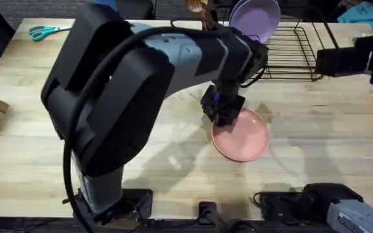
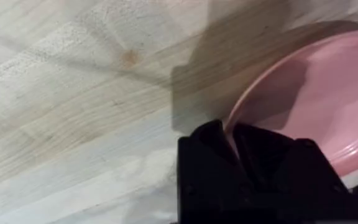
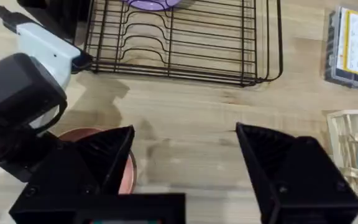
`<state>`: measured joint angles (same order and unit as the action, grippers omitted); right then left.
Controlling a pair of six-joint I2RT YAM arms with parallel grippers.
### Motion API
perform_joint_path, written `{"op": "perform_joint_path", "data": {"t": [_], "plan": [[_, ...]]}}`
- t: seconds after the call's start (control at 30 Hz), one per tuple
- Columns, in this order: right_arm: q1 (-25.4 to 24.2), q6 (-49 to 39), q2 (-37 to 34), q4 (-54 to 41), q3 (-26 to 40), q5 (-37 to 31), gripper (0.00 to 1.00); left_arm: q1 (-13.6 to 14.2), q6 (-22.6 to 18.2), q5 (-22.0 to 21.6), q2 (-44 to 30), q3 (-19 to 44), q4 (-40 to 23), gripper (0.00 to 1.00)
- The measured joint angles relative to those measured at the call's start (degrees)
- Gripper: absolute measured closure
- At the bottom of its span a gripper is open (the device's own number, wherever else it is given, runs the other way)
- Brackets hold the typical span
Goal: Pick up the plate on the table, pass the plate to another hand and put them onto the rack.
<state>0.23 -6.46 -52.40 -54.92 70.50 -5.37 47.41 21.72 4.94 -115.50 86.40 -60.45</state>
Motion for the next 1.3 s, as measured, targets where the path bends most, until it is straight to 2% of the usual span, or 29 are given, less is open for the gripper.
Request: {"op": "perform_joint_path", "data": {"t": [0.07, 0.4, 0.97, 1.07, 1.3], "plan": [[0.00, 0.00, 0.00, 0.00, 0.00, 0.00, 0.005, -0.23, 0.17, 0.46, 0.00, 0.48, -0.17, 0.950], [0.00, 0.00, 0.00, 0.00, 0.00, 0.00, 0.005, -1.53, 0.12, 1.65, -0.02, 5.47, -4.92, 0.957], [0.00, 0.00, 0.00, 0.00, 0.00, 0.00, 0.005, -4.64, -5.05, -0.47, -1.57, 23.60, -13.23, 0.958], [0.00, 0.00, 0.00, 0.00, 0.00, 0.00, 0.005, -6.06, -5.30, -0.43, -1.57, 27.71, -14.23, 0.958], [0.00, 0.00, 0.00, -0.61, 0.00, 0.00, 0.006, -7.84, -5.93, 2.55, -1.57, 28.99, -14.39, 0.959]]}}
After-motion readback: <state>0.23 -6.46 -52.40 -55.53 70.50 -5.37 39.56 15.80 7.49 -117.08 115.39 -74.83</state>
